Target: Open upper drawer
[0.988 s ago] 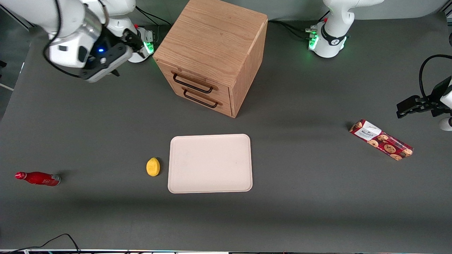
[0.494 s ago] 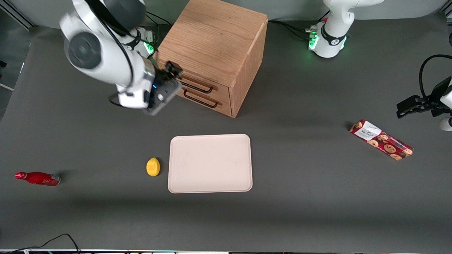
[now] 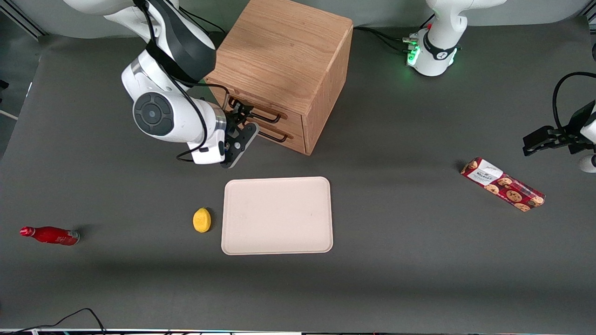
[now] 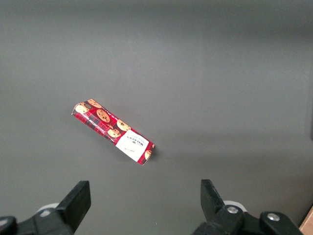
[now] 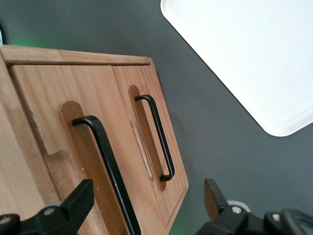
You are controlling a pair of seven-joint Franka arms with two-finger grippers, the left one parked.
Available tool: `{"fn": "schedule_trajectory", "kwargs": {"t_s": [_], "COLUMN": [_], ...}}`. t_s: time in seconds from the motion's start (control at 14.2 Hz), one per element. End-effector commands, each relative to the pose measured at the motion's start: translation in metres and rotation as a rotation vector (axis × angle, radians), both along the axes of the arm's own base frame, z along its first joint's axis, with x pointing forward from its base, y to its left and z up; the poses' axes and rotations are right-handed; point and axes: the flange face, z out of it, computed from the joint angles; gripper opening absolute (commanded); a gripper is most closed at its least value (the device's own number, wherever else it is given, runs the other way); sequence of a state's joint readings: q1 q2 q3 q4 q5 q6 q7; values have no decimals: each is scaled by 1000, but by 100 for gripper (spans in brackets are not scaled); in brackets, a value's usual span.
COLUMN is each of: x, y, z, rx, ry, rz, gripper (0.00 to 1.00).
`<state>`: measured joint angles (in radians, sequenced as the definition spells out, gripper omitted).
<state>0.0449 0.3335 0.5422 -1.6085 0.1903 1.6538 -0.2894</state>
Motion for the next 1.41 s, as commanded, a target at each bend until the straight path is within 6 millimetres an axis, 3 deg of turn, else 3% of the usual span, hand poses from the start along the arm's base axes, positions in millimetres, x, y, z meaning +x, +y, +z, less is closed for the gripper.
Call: {"fn": "schedule_trajectory", "kwargs": {"t_s": [0.0,0.64,1.13,1.34], "x": [-25,-59,-61,-52], "y": [0,-3,-6,-13], "z": [-8,-30,-46,-49], "rx": [-4,18,28,39], "ry": [-35,-49,-71,-78], "rz": [17,26,17,28], "gripper": [100,100,100,100]}}
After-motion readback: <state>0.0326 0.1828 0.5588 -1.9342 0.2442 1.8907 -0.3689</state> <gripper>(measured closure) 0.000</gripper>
